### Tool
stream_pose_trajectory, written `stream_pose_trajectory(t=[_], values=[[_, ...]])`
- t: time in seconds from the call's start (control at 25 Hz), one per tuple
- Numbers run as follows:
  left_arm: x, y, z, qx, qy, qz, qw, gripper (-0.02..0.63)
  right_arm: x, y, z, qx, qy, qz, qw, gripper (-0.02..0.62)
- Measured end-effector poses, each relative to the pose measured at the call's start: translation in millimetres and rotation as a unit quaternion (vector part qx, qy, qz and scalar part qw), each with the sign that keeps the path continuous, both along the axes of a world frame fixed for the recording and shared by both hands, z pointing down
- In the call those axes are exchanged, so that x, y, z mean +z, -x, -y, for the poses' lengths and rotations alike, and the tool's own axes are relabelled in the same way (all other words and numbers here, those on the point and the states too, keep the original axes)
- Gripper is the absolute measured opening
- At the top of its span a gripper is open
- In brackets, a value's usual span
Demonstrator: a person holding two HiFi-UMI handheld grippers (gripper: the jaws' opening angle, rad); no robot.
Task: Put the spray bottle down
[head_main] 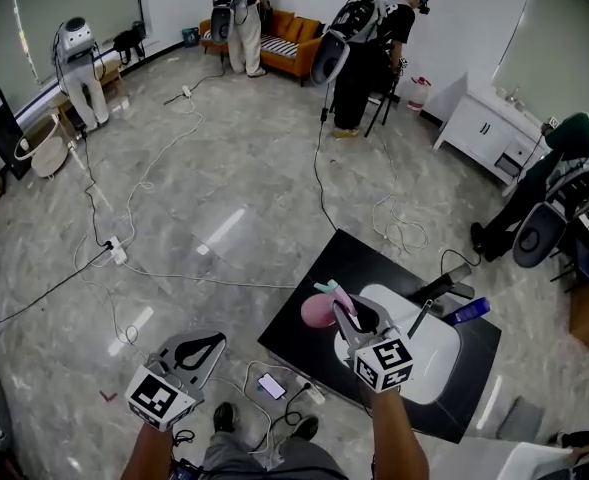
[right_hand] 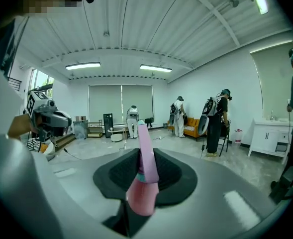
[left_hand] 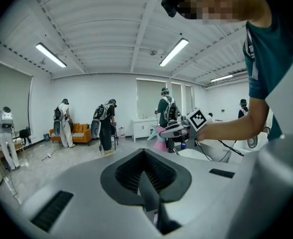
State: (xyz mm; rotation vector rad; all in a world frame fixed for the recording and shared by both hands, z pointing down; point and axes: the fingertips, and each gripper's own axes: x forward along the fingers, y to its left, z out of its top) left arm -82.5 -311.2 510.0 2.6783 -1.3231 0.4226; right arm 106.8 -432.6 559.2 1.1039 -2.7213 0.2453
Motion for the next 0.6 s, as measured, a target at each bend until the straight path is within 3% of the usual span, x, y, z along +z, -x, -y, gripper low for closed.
stream_pose_trajectory(t=[0.6], values=[[73.7, 12.9, 22.1, -0.016, 0.045, -0.01, 0.9988, 0.002, 104.5, 62.8, 42.8, -0.074, 0.02, -0.031, 0.997, 0.094]])
